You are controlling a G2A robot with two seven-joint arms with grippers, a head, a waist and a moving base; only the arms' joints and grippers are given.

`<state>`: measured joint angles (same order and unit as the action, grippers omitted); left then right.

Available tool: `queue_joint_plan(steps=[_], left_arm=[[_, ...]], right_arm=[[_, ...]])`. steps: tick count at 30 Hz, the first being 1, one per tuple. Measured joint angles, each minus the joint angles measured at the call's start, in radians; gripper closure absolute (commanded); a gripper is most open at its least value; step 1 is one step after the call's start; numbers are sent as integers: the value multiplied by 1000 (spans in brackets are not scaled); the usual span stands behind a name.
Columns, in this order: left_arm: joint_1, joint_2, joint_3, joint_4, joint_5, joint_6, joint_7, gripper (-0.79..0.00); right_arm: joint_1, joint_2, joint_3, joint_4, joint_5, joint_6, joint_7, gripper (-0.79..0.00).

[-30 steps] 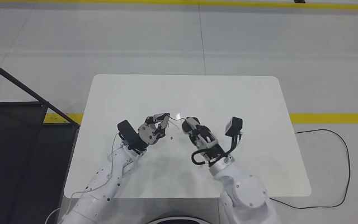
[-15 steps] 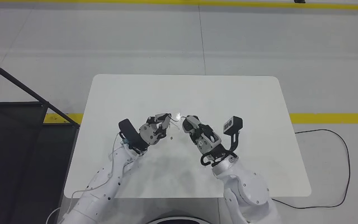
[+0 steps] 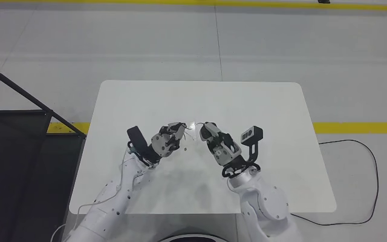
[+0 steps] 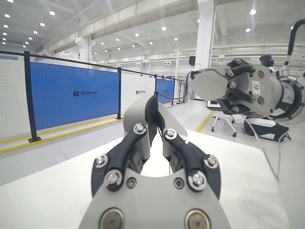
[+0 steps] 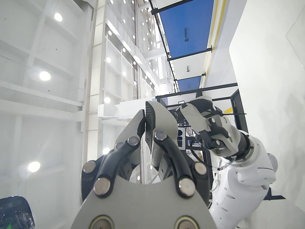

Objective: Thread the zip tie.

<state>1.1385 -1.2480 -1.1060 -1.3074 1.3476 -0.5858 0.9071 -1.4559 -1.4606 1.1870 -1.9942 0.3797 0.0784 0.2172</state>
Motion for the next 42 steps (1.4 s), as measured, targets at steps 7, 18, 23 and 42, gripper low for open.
queue_joint_plan(steps=[7,18,23,42], left_arm=[[-8,-5,15,4,-62,-79,-21,0],[-26,-10,27,22,-186,-221,-127,0],[-31,-12,24,26,-230,-263,-155,0],[-6,-18,-10,-13,-202,-169,-132,0]], right_arm=[[3,-3,-19,19,4,-69,-29,0],[-22,-5,-45,25,-10,-177,-58,0],[-4,-8,-61,34,-33,-158,-108,0],[8,1,-98,38,-260,-56,-109,0]])
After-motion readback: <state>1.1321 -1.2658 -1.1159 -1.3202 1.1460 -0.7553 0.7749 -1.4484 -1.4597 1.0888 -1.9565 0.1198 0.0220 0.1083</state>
